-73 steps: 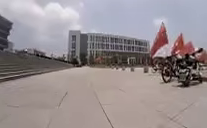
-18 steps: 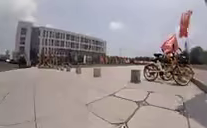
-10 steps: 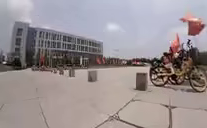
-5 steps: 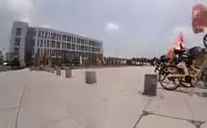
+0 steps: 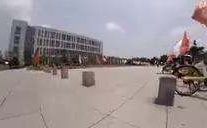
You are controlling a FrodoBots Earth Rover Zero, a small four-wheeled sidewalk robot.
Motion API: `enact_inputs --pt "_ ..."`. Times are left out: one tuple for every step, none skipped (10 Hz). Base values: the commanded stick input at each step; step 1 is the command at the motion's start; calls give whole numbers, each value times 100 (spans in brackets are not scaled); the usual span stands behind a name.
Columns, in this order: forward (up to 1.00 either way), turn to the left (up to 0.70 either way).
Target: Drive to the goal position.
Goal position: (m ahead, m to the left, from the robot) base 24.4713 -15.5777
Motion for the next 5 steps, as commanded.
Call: enact_inputs --pt "100 -25" --pt "100 -32" --pt "100 -32" --pt "100 -32" --pt "100 -32"
